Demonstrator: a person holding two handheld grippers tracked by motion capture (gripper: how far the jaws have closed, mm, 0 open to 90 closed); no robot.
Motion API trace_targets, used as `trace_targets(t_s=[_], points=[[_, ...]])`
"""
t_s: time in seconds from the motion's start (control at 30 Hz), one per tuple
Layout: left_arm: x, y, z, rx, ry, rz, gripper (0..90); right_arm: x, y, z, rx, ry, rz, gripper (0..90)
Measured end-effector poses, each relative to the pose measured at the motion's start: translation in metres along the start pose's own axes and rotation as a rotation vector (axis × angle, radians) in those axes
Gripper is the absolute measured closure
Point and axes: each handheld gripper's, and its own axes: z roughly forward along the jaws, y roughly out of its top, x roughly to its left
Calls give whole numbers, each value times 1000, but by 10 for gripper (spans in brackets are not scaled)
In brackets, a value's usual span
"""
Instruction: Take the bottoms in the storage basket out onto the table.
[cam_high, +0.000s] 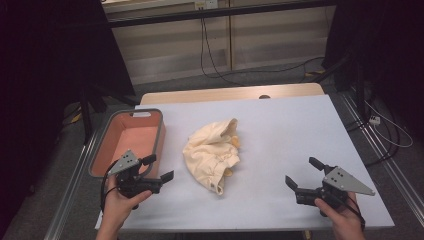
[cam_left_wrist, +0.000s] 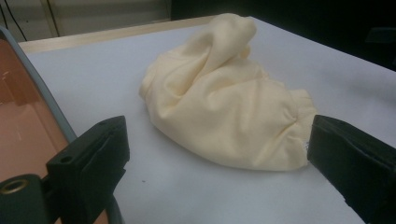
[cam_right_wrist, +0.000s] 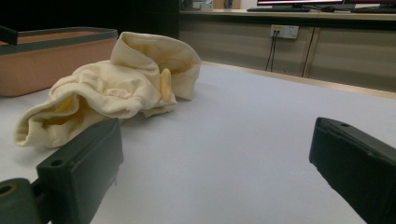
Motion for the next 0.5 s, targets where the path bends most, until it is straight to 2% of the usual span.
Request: trace_targets(t_s=[0.5], points=[[-3,1,6,5,-12,3,58,-1,-1,-1,3,-4,4,27]])
